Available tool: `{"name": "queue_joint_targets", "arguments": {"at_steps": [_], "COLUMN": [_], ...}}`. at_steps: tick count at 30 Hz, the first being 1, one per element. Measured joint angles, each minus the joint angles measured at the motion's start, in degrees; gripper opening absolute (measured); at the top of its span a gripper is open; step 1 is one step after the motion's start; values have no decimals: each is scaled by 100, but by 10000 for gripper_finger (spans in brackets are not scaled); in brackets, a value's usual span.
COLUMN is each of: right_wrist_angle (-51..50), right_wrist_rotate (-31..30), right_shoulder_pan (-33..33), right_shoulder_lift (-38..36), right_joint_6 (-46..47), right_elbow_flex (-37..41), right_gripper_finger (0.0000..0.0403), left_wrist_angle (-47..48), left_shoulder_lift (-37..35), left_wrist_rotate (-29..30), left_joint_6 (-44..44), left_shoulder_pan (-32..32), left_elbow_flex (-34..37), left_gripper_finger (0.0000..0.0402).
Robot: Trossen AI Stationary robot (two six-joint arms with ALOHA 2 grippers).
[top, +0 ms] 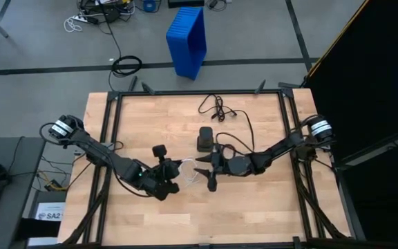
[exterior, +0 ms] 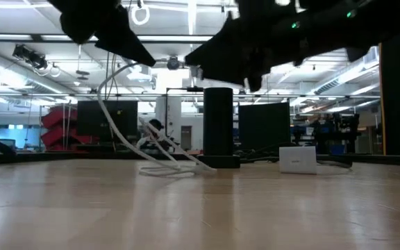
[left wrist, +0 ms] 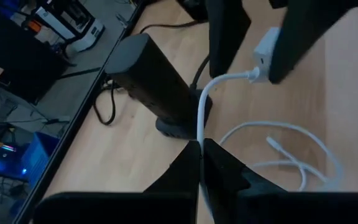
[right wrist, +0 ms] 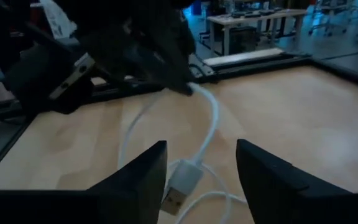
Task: Insert USB
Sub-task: Insert the white charger cable into the white charger adapter
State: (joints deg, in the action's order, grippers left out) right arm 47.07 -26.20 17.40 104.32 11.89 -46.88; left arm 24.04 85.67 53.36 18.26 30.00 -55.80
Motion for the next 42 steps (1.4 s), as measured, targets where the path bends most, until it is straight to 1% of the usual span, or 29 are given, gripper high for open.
{"name": "queue_joint_targets", "arguments": {"at_steps": [4, 7, 9, 14, 18, 22, 26, 28, 33, 35, 37, 39, 42], "right_wrist_angle": [-134, -546, -885, -1387, -1461, -1485, -1761, -1876, -1947, -1941, -1944, -1947, -1947], "right_wrist_rotate": [53, 76, 70, 94, 84, 90, 66, 65, 71, 44, 41, 39, 38], "right_shoulder_pan": [-91, -161, -166, -150, -158, -181, -213, -221, -261, -263, -261, -261, -279], "right_shoulder_lift": [145, 145, 145, 150, 150, 150, 150, 150, 150, 150, 150, 150, 150], "right_joint_6": [-113, -111, -106, 56, 58, 53, 9, -15, 12, 44, 120, 173, 262], "right_elbow_flex": [-329, -527, -561, -568, -572, -572, -572, -572, -572, -572, -572, -572, -572], "right_gripper_finger": [185, 184, 177, 146, 115, 70, 15, 7, 2, 2, 1, 1, 1], "left_wrist_angle": [41, 121, 186, 519, 611, 595, 590, 575, 666, 884, 1346, 1884, 2618], "left_shoulder_lift": [0, 0, 0, 0, 0, -2, -2, -2, -2, -33, -94, -211, -430], "left_wrist_rotate": [16, 60, 97, 97, 97, 97, 95, 44, -354, -355, -354, -280, 69], "left_joint_6": [247, 412, 442, 632, 749, 752, 755, 756, 768, 772, 972, 1480, 2338], "left_shoulder_pan": [0, 0, 0, 2, 3, 4, 4, 4, 13, 72, 170, 308, 575], "left_elbow_flex": [95, 102, 102, 102, 104, 104, 104, 104, 104, 104, 102, 104, 106], "left_gripper_finger": [0, 0, 0, 0, 0, 0, 0, 0, 5, 11, 18, 23, 26]}}
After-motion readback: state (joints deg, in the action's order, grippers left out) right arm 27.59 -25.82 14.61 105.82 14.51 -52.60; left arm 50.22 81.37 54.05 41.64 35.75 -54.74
